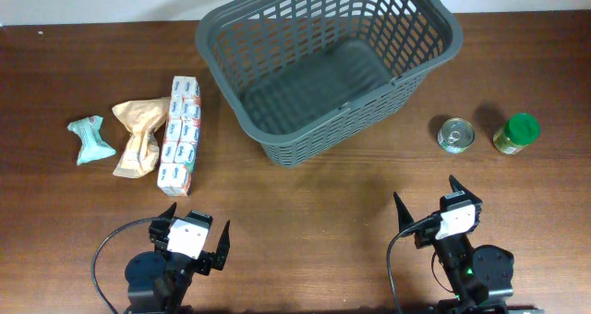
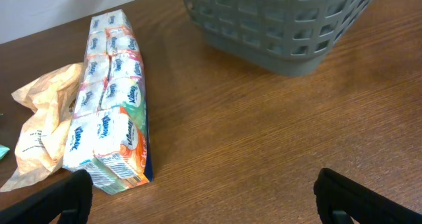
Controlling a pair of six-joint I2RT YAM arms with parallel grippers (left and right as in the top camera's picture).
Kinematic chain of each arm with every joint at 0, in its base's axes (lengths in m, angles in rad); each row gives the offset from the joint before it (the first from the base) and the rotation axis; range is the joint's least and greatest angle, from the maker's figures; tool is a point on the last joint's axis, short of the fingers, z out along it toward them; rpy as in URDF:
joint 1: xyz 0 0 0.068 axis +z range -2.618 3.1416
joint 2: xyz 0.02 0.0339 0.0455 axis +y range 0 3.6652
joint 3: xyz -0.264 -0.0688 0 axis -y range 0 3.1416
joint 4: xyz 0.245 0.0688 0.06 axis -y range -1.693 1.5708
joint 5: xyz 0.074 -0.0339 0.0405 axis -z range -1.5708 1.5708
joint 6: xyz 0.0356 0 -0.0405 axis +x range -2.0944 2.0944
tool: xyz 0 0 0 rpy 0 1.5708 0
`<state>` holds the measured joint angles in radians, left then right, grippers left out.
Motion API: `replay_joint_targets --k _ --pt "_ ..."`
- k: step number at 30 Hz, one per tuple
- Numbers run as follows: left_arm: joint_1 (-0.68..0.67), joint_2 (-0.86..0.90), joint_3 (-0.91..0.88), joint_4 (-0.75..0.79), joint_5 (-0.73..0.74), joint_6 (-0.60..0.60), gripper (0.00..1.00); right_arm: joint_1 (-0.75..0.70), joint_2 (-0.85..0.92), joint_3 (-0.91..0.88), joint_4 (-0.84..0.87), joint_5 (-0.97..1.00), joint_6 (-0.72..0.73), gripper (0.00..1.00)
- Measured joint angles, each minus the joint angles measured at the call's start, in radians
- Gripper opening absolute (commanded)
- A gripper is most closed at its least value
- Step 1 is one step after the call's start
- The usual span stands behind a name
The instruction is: Pack container
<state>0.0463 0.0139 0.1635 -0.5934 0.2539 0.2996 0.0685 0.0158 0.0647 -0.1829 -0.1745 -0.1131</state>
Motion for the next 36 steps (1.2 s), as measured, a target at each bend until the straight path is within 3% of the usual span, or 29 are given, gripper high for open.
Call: replay_joint_targets --k 24,30,36 --pt "0.000 0.000 0.000 0.016 0.000 0.000 0.99 0.000 0.000 0.000 0.000 0.000 0.000 0.99" --pt "0.000 0.000 -0.003 0.211 0.003 0.042 0.99 0.000 0.000 0.000 0.000 -0.021 0.027 0.99" --pt "0.000 0.000 0.041 0.352 0.023 0.013 0.99 0.000 0.000 0.010 -0.030 -0.082 0.228 0.99"
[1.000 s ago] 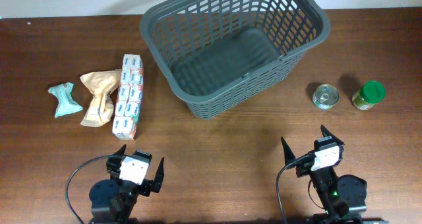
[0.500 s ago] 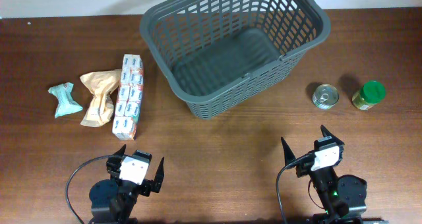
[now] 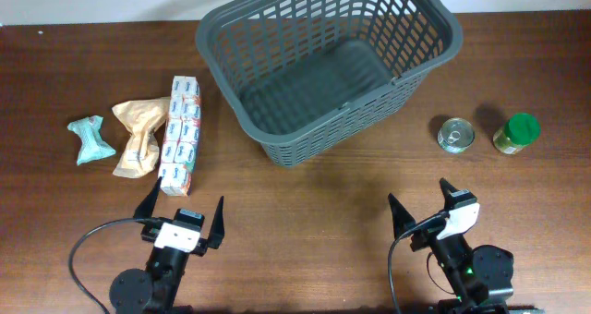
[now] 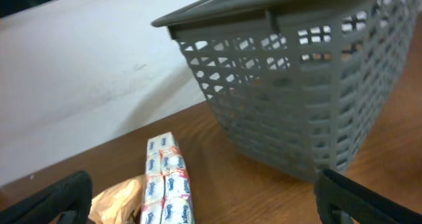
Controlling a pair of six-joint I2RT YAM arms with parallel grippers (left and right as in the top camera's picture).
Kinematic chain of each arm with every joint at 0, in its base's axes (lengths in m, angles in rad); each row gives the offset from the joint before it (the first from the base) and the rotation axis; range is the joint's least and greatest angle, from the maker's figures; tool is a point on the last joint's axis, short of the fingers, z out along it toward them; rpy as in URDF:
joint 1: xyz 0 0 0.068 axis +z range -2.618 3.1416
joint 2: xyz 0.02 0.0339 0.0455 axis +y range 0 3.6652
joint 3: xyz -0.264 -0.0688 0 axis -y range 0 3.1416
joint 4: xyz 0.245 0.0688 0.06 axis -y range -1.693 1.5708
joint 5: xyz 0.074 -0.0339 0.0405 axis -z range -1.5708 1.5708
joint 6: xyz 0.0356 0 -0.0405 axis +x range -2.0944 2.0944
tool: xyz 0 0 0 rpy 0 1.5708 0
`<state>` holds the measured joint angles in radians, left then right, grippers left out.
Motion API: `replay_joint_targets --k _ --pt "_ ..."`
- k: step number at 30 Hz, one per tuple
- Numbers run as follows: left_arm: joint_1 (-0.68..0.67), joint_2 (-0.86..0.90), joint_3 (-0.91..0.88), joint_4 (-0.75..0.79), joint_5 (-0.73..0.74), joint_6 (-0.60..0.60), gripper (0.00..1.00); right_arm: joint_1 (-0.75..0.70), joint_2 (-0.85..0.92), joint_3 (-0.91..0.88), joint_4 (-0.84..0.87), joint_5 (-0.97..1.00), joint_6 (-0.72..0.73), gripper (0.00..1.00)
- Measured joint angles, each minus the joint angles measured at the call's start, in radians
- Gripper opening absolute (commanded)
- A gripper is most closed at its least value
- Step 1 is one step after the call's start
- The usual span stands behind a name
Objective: Pack container
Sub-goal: 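Reach both grippers to the grey basket rim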
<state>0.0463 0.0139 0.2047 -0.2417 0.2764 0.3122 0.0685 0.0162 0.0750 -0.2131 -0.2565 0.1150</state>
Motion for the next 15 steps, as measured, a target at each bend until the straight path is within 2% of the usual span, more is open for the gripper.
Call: replay_joint_targets --k 3,5,8,10,12,15 --pt "0.000 0.033 0.043 -0.005 -0.026 -0.038 0.99 0.000 0.024 0.056 -0.111 -0.025 0.053 0.99" --pt "0.000 0.131 0.153 -0.033 -0.038 -0.053 0.99 0.000 0.077 0.155 -0.182 -0.022 0.064 0.99" --pt "0.000 0.327 0.371 -0.140 -0.048 -0.063 0.99 0.000 0.228 0.411 -0.307 0.017 0.058 0.99" --pt "0.000 0.546 0.618 -0.281 -0.053 -0.069 0.99 0.001 0.438 0.715 -0.517 0.050 0.016 0.99" --pt "0.001 0.754 0.891 -0.504 -0.056 -0.071 0.99 0.003 0.660 1.026 -0.716 0.061 -0.016 0.99" --pt "0.001 0.939 1.207 -0.689 -0.060 -0.070 0.99 0.003 0.853 1.355 -0.859 0.039 -0.032 0.99"
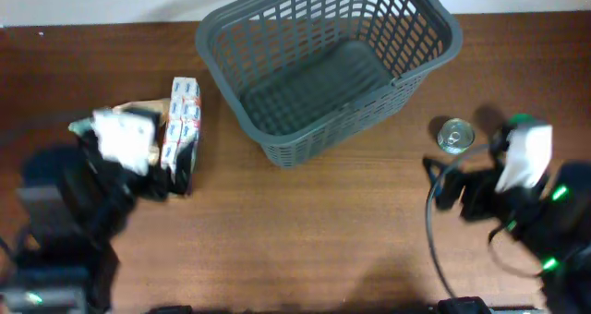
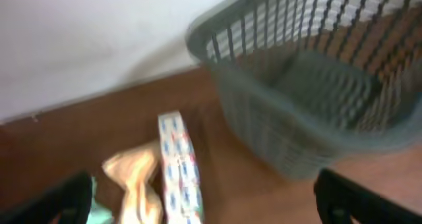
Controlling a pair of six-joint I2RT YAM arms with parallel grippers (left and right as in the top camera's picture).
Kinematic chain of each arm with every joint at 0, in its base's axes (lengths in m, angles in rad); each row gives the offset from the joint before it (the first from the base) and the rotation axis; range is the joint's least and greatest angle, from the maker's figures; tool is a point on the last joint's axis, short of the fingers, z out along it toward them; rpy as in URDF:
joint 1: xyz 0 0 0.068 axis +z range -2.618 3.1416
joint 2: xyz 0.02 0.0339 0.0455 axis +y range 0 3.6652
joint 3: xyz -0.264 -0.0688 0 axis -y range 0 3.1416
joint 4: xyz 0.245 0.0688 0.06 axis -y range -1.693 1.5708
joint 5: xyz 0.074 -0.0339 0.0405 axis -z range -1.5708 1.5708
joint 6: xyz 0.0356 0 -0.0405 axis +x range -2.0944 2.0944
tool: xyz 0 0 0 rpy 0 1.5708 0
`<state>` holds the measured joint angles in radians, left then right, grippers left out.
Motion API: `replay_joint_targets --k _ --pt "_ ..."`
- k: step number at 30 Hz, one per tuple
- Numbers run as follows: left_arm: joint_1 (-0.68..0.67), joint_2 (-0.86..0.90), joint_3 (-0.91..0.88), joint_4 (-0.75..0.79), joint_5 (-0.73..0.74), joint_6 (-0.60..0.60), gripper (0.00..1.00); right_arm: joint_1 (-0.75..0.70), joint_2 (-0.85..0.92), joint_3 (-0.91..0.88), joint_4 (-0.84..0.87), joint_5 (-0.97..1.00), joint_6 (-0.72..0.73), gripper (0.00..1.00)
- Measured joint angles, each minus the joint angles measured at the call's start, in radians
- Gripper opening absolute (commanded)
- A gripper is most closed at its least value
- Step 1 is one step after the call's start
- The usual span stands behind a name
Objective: Pack container
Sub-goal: 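Reach both grippers to the grey basket rim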
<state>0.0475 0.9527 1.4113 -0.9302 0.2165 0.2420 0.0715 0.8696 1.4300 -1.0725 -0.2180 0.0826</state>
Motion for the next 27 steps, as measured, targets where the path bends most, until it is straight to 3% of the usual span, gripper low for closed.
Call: replay_joint_targets --k 2,4,5,9,13,16,17,18,19,20,21,22,27 --pt "0.001 0.079 0.161 -0.058 0.012 0.000 0.99 0.000 0.101 0.180 -0.085 -0.016 -0.006 1.00" --pt "0.001 0.100 0.253 -0.077 0.058 0.000 0.99 0.000 0.164 0.310 -0.121 -0.028 -0.008 0.82" --pt "0.001 0.099 0.277 -0.080 0.081 0.000 0.99 0.000 0.188 0.356 -0.140 -0.035 -0.013 0.83" --pt "0.001 0.076 0.322 -0.082 0.185 0.000 0.99 0.000 0.284 0.487 -0.182 -0.038 0.023 0.82" --pt "0.001 0.035 0.323 -0.083 0.260 0.000 0.99 0.000 0.412 0.564 -0.237 -0.038 0.064 0.70" --pt "0.001 0.012 0.330 -0.089 0.279 -0.008 0.98 0.000 0.552 0.623 -0.287 -0.037 0.079 0.69" --pt "0.001 0.012 0.333 -0.100 0.272 -0.021 0.66 0.000 0.609 0.655 -0.292 -0.036 0.080 0.64" --pt "0.001 0.019 0.335 -0.126 0.242 -0.051 0.53 0.000 0.628 0.668 -0.297 -0.035 0.081 0.59" --pt "0.001 0.033 0.339 -0.151 0.211 -0.081 0.33 0.000 0.648 0.693 -0.301 -0.035 0.085 0.54" --pt "0.001 0.044 0.341 -0.172 0.196 -0.106 0.08 0.000 0.661 0.715 -0.296 -0.035 0.088 0.43" --pt "0.001 0.087 0.342 -0.214 0.165 -0.164 0.02 0.000 0.677 0.756 -0.291 -0.034 0.087 0.37" --pt "0.001 0.105 0.341 -0.224 0.162 -0.182 0.02 0.000 0.682 0.776 -0.289 -0.035 0.086 0.27" --pt "-0.035 0.306 0.336 -0.370 0.169 -0.275 0.02 0.000 0.703 0.826 -0.201 -0.035 0.098 0.07"
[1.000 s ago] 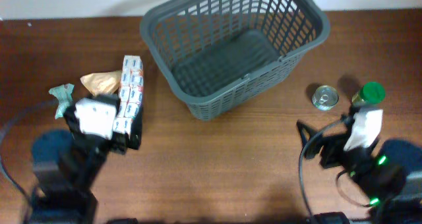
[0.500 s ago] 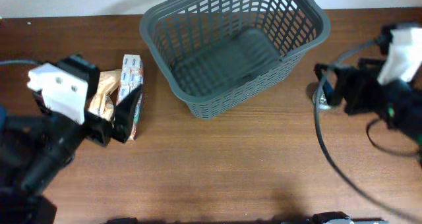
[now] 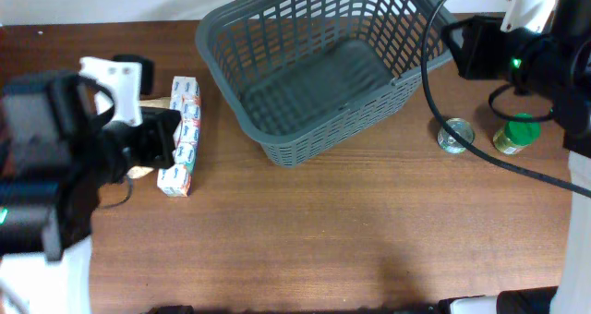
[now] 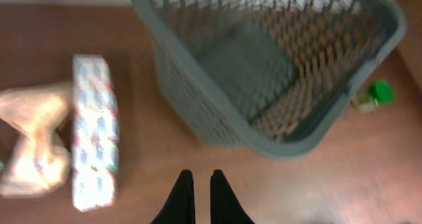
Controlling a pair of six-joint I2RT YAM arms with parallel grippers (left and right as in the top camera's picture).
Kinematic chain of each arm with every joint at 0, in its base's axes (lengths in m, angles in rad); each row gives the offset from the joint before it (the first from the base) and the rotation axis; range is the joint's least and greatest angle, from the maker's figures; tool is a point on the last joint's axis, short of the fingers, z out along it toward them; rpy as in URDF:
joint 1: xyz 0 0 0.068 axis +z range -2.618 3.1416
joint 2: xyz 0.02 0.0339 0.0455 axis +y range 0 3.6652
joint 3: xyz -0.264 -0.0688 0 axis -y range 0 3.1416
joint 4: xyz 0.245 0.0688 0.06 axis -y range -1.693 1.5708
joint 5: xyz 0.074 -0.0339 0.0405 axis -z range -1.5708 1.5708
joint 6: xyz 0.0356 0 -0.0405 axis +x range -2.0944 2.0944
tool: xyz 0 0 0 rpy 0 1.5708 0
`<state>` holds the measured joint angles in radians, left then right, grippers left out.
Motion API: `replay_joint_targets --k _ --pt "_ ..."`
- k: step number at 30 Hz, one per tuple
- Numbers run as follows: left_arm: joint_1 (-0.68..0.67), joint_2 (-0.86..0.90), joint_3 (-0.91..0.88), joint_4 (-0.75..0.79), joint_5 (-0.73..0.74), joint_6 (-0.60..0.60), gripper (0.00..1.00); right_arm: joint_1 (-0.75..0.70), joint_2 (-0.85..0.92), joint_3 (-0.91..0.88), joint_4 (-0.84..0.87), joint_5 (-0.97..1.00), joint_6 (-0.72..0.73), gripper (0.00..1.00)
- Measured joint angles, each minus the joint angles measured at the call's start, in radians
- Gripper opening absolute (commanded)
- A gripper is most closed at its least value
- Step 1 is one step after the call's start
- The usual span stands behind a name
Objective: Pack container
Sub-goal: 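Reach both grippers to the grey basket rim, then grip the basket rim with both grippers and drag it toward center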
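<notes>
A grey plastic basket [image 3: 323, 65] stands empty at the back middle of the table. Left of it lie a long tissue pack [image 3: 181, 134] and a tan paper bag [image 4: 33, 138]. A tin can [image 3: 453, 135] and a green-lidded jar [image 3: 517, 134] stand to its right. My left gripper [image 4: 198, 176] hangs high over bare table between the tissue pack [image 4: 93, 128] and the basket [image 4: 264, 59], fingers nearly together with nothing between them. My right arm [image 3: 526, 37] is raised at the back right, past the basket's right rim; its fingers do not show clearly.
The left arm's bulk [image 3: 55, 157] covers the table's left side and hides the teal packet there. A black cable [image 3: 480, 157] trails from the right arm past the can. Brown tabletop [image 3: 305, 231] stretches in front of the basket.
The left gripper's fingers, wide apart at the frame edges before, now stand together and point straight down. The right arm has moved from beside the can to the back right corner.
Both arms sat folded at the table's front edge with fingers spread. Then the left wrist view tilted up toward the basket. Then both arms were out to the sides, left by the packets, right by the can. Now both are raised high and nothing has been picked up.
</notes>
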<state>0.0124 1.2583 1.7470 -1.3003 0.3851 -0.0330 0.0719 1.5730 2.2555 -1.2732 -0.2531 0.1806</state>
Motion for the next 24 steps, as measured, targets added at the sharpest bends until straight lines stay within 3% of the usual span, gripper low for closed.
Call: replay_joint_targets --k 8,13,24 --pt "-0.230 0.137 0.000 -0.060 -0.017 -0.021 0.02 0.000 0.088 0.000 0.090 0.000 0.000 0.04" --pt "-0.277 0.142 -0.003 -0.065 0.008 -0.013 0.02 0.000 0.113 0.000 0.129 0.000 -0.002 0.04" --pt "-0.548 0.143 -0.241 0.089 -0.047 -0.070 0.02 0.000 0.227 0.000 0.137 -0.043 -0.001 0.04"
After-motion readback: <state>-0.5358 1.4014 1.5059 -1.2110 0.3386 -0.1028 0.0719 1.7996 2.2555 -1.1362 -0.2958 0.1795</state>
